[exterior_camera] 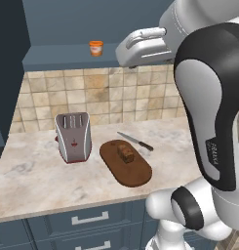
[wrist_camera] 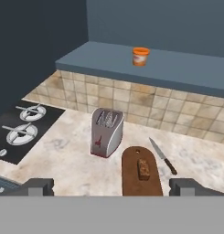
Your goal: Pick the bread, place it on the cutting board, pick the jam, place it on the counter, and close the cabinet.
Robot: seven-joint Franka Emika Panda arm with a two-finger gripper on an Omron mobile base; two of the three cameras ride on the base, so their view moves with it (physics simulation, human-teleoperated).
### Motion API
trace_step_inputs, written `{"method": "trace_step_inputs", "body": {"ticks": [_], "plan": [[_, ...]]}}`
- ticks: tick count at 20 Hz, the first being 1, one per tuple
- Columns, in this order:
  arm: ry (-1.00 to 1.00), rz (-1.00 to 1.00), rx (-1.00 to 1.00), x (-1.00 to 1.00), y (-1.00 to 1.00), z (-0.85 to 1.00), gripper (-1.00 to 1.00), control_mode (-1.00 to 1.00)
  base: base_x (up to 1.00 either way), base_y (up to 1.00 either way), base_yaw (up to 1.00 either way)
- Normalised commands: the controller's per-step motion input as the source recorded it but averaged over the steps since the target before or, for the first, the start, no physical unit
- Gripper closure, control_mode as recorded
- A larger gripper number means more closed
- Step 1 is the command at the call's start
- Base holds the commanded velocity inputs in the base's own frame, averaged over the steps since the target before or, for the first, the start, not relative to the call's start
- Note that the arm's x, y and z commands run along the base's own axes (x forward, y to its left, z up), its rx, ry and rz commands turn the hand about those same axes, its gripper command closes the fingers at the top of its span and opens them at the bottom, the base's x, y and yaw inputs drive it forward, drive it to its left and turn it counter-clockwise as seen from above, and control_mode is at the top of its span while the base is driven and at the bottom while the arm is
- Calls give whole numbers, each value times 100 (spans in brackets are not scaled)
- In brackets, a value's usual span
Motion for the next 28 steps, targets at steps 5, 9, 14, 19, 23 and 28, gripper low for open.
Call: {"method": "trace_step_inputs", "body": {"ticks": [5, 9, 14, 19, 23, 28], "plan": [[0, 0, 0, 17, 2, 0, -100, -100, 0, 0, 0], [0, 0, 0, 16, 3, 0, -100, -100, 0, 0, 0], [0, 0, 0, 20, 2, 0, -100, -100, 0, 0, 0], [0, 0, 0, 25, 1, 0, -100, -100, 0, 0, 0], [0, 0, 0, 19, 0, 0, -100, -100, 0, 0, 0], [0, 0, 0, 20, 1, 0, -100, -100, 0, 0, 0]]}}
